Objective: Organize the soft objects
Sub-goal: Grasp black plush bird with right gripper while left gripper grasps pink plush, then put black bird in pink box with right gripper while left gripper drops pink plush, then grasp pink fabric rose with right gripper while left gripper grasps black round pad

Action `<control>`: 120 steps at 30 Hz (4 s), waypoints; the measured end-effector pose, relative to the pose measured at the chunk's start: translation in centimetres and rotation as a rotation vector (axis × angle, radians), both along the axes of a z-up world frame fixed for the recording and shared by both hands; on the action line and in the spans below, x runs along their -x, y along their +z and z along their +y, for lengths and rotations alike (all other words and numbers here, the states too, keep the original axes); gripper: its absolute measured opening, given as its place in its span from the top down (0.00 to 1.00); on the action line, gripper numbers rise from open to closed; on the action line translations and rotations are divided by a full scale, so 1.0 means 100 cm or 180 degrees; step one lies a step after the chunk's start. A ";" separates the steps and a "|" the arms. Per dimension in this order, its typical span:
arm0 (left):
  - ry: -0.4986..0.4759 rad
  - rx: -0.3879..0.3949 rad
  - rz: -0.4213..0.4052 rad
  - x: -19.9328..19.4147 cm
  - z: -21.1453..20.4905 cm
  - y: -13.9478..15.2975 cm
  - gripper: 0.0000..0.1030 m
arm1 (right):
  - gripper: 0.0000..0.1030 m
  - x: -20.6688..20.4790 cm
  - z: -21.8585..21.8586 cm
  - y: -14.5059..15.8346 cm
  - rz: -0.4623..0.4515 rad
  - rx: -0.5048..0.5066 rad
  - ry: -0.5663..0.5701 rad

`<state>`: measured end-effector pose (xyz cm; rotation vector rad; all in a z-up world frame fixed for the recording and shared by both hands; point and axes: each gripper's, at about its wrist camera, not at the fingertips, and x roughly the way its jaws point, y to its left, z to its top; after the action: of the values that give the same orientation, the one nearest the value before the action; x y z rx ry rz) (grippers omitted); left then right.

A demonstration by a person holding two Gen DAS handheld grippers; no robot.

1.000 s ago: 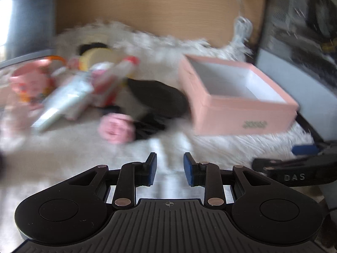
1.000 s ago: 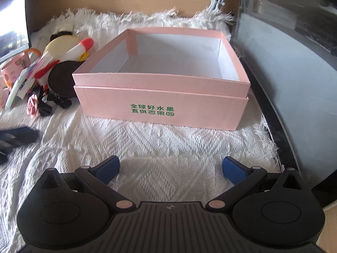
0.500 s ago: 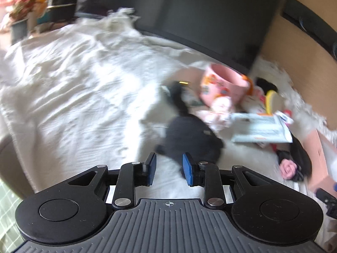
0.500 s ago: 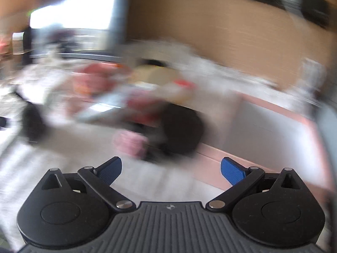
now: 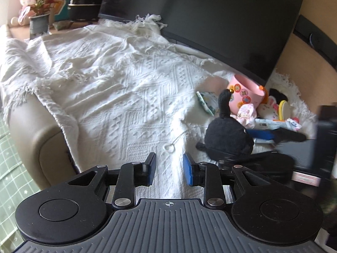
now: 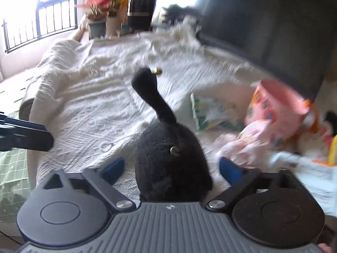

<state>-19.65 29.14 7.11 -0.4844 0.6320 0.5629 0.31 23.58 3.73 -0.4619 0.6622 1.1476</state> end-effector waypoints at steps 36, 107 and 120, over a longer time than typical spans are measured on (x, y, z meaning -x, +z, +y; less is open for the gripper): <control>-0.1831 -0.0572 0.0406 -0.246 -0.011 -0.045 0.64 | 0.36 0.021 -0.296 0.039 0.0259 0.0143 -0.2866; -0.2439 0.0047 0.0244 -0.193 -0.166 -0.017 0.68 | 0.13 -0.083 -0.341 0.088 -0.0444 -0.0179 -0.2867; -0.1938 0.0135 0.0247 -0.157 -0.121 -0.016 0.68 | 0.34 -0.043 -0.192 0.009 -0.0368 0.0133 -0.1400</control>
<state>-3.94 17.08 5.48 -0.2868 0.8228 -0.0090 4.65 4.36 4.62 -0.3898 0.6482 0.6879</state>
